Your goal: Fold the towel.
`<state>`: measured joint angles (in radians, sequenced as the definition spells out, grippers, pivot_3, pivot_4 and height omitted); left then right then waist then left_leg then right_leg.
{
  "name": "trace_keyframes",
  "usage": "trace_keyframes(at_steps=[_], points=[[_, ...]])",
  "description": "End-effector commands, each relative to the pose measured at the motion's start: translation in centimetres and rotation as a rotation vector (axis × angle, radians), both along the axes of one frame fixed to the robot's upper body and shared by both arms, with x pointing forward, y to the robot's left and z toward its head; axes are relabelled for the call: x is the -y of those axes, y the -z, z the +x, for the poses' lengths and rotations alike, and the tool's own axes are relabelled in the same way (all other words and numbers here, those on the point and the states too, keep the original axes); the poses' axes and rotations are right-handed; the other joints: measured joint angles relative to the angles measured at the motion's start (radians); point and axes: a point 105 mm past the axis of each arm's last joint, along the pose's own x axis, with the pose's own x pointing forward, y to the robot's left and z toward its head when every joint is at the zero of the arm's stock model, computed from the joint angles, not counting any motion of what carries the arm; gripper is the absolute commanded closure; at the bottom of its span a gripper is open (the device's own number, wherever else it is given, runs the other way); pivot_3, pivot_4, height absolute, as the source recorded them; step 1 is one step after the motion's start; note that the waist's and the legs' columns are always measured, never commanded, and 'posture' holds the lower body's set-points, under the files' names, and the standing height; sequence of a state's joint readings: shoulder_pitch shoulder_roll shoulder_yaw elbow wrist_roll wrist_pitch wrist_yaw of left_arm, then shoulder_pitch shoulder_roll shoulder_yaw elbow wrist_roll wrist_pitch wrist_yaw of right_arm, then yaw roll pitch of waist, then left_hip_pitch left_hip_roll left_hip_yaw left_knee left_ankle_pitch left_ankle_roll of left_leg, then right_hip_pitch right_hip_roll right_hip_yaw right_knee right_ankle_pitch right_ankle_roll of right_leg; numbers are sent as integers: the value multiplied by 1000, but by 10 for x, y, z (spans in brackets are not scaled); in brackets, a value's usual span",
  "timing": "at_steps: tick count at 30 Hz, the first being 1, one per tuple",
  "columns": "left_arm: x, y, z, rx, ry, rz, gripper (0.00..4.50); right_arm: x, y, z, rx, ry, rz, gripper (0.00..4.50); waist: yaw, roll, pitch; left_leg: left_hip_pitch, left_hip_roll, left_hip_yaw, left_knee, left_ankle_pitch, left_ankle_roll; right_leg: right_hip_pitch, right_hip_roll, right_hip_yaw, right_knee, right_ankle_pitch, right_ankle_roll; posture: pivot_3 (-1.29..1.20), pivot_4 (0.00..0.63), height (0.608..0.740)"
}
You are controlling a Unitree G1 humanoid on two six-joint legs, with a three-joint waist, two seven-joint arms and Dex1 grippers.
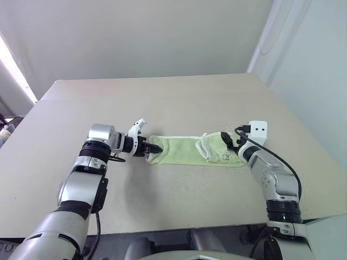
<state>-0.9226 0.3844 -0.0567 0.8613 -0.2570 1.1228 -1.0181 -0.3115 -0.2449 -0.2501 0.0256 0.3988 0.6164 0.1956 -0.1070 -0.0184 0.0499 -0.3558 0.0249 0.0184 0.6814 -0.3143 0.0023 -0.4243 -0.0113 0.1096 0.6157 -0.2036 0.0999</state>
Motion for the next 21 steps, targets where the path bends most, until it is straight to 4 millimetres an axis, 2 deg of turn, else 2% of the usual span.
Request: trace_keyframes(at_steps=[1,3,8,13,18,21], points=[[-17,-21,11,67,-44,-12,4483,-19,-46,-5,158,-150,124,189,-1,0,0,0,0,0,0,0,0,0,0,0,0,0,0,0,0,712],[-31,-22,13,87,-61,38,4483,-28,-48,-15,173,-254,98,189,-1,0,0,0,0,0,0,0,0,0,0,0,1,0,0,0,0,712],[-61,-32,15,118,-105,94,4483,-44,-38,-36,121,-436,42,189,1,-1,1,0,0,0,-1,0,0,0,0,0,0,0,0,0,0,712],[-93,-44,14,145,-133,166,4483,-58,-31,-50,76,-564,29,189,0,-1,1,0,0,0,0,0,0,-1,0,0,0,0,0,0,0,712],[-142,-55,1,155,-118,323,4483,-70,-28,-61,66,-653,19,189,-7,-3,2,-1,1,0,-2,0,0,-2,1,0,0,-1,-1,0,0,712],[-158,-65,-2,174,-104,373,4483,-72,-24,-62,51,-667,-3,189,-9,-4,3,-2,1,0,-2,0,0,-3,0,-1,-1,-1,-2,0,0,712]])
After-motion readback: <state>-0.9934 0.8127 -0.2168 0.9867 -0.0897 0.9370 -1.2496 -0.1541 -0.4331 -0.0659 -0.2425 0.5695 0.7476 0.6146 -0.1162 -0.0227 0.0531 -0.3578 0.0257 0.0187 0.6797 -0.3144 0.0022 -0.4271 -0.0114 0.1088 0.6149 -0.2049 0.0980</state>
